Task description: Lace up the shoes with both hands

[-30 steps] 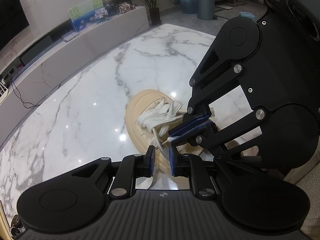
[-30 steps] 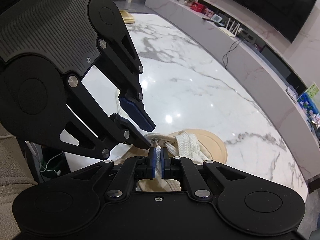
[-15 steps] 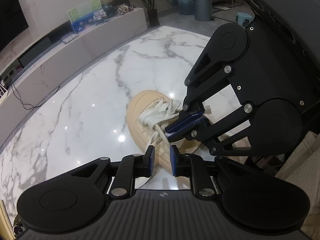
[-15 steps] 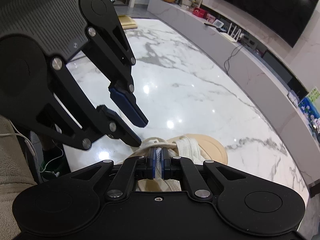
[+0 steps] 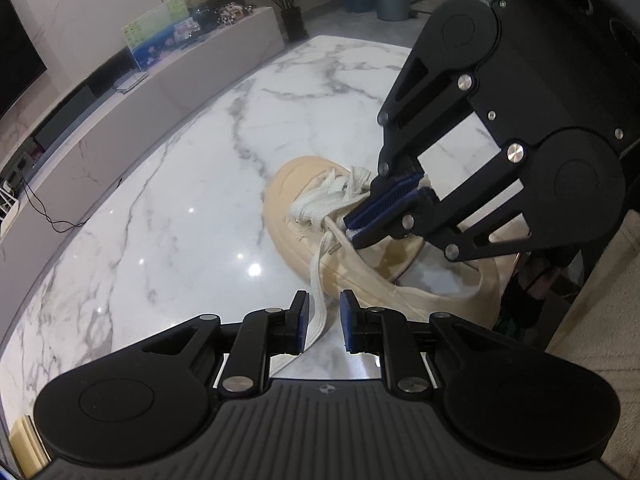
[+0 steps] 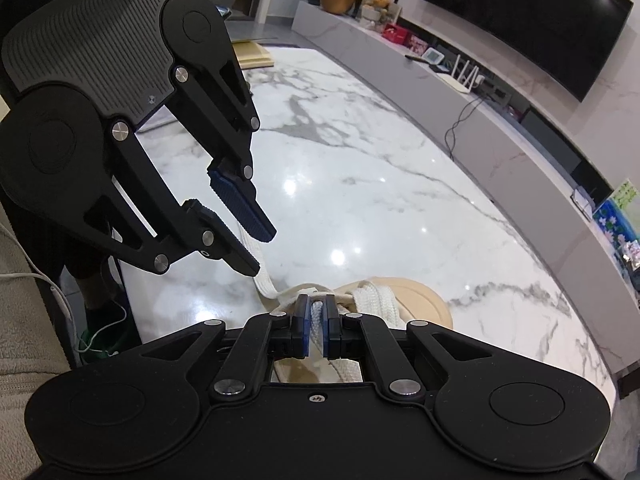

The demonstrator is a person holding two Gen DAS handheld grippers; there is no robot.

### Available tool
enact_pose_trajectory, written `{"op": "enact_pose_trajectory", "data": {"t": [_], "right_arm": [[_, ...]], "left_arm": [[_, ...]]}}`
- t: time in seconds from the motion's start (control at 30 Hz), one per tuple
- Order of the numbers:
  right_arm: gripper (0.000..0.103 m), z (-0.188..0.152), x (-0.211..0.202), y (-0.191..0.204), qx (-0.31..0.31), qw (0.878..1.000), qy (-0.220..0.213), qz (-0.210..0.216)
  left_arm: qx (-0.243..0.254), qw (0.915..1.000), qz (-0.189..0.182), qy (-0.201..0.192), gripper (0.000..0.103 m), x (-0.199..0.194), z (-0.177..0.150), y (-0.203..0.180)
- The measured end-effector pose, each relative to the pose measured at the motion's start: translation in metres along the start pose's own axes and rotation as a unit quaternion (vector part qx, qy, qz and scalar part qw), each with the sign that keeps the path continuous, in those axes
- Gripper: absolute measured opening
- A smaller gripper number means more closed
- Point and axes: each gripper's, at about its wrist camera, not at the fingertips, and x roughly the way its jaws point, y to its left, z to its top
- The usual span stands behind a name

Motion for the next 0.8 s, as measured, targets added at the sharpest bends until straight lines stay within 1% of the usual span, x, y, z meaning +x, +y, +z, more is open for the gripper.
{"op": "enact_pose_trajectory", "data": {"t": [0.23,0.37,0.47,0.6,0.63,0.67,0.7,0.73,0.77,0.8], "right_arm": [[0.005,0.002,-0.016,0.001,-0.006,1.0,-0.014,-0.015],[0.006,0.001,-0.026,0.002,-0.015,0.999,-0.02,-0.021],[0.006,-0.001,-0.033,0.003,-0.02,0.999,-0.021,-0.024],[0.006,-0.007,-0.04,0.003,-0.028,0.999,-0.015,-0.029],[0.006,-0.009,-0.04,0.003,-0.031,0.999,-0.011,-0.029],[0.009,-0.011,-0.041,0.003,-0.034,0.999,-0.008,-0.029],[0.018,-0.013,-0.041,0.003,-0.037,0.999,-0.004,-0.029],[0.023,-0.015,-0.042,0.003,-0.04,0.999,-0.001,-0.029],[0.026,-0.017,-0.042,0.003,-0.043,0.999,0.003,-0.029],[0.026,-0.019,-0.043,0.003,-0.046,0.999,0.006,-0.028]], "left_arm": [[0.0,1.0,0.002,-0.002,0.016,-0.004,-0.003,-0.003],[0.011,0.9998,0.004,-0.019,0.016,-0.01,-0.003,-0.003],[0.036,0.9988,-0.003,-0.033,0.016,-0.015,-0.003,-0.005],[0.106,0.9936,0.01,-0.037,0.016,-0.015,-0.003,-0.013],[0.117,0.9924,0.01,-0.037,0.016,-0.014,-0.003,-0.014],[0.135,0.99,0.009,-0.038,0.016,-0.013,-0.003,-0.016],[0.154,0.9873,0.008,-0.038,0.016,-0.012,-0.003,-0.018],[0.161,0.9862,0.011,-0.037,0.018,-0.01,-0.003,-0.02],[0.168,0.9851,0.014,-0.036,0.028,-0.008,-0.002,-0.021],[0.175,0.9838,0.016,-0.035,0.033,-0.006,-0.001,-0.022]]}}
